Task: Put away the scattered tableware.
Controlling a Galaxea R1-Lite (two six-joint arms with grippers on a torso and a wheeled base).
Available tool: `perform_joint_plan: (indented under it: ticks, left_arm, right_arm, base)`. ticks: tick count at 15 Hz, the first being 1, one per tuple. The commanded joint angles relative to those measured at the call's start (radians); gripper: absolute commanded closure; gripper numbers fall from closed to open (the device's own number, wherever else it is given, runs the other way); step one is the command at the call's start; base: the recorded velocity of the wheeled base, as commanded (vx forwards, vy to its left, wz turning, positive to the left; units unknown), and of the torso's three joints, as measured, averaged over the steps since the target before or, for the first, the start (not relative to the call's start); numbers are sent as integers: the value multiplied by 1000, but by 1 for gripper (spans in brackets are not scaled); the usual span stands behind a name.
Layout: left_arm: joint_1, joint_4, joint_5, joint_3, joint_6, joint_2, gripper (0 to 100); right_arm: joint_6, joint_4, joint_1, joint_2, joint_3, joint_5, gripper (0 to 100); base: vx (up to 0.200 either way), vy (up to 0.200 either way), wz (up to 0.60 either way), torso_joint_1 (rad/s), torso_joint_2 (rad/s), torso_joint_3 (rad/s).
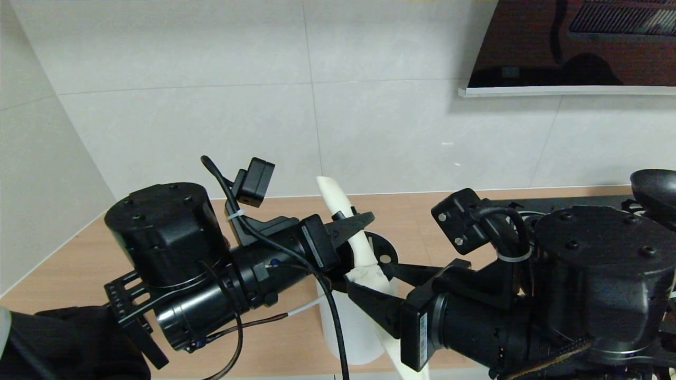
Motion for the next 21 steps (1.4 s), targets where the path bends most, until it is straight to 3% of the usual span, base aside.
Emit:
perform_joint_plan:
  ticks: [1,3,4,10,11,12,13,15,16,19,20,21]
  left_arm:
    - [0,-1,-1,-7,-2,-14,100]
    - [8,7,1,-36,-64,-37,100]
    - [15,13,1,-42,-73,-47,100]
    - [98,291,29,-174,-71,-169,100]
    - [114,464,58,-250,-70,-229,100]
    - [112,516,78,-277,-68,-243,100]
    - [112,656,165,-353,-33,-263,100]
    - [111,754,322,-416,82,-252,100]
    - [106,768,380,-433,123,-240,100]
    - [55,774,591,-471,298,-195,100]
    - [35,772,676,-490,343,-180,100]
    - [25,763,728,-497,366,-171,100]
  right_arm:
    - [0,1,0,-2,0,1,0]
    - [0,-1,-13,-12,-3,1,0]
    - [0,-1,-17,-16,-3,1,0]
    - [-9,11,-174,-85,-30,5,0]
    - [-25,11,-201,-96,-33,5,0]
    - [-29,11,-209,-97,-33,5,0]
    - [-31,11,-230,-97,-40,5,0]
    - [-37,16,-264,-102,-60,5,0]
    - [-37,22,-275,-104,-63,5,0]
    - [-37,30,-276,-116,-61,4,0]
    - [-37,34,-276,-119,-63,4,0]
    - [-37,36,-276,-122,-63,4,0]
  base:
    - [0,0,0,0,0,0]
    - [0,0,0,0,0,0]
    - [0,0,0,0,0,0]
    - [0,0,0,0,0,0]
    - [0,0,0,0,0,0]
    - [0,0,0,0,0,0]
    - [0,0,0,0,0,0]
    - [0,0,0,0,0,0]
    - [0,0,0,0,0,0]
    - [0,0,0,0,0,0]
    - [0,0,0,0,0,0]
    - [0,0,0,0,0,0]
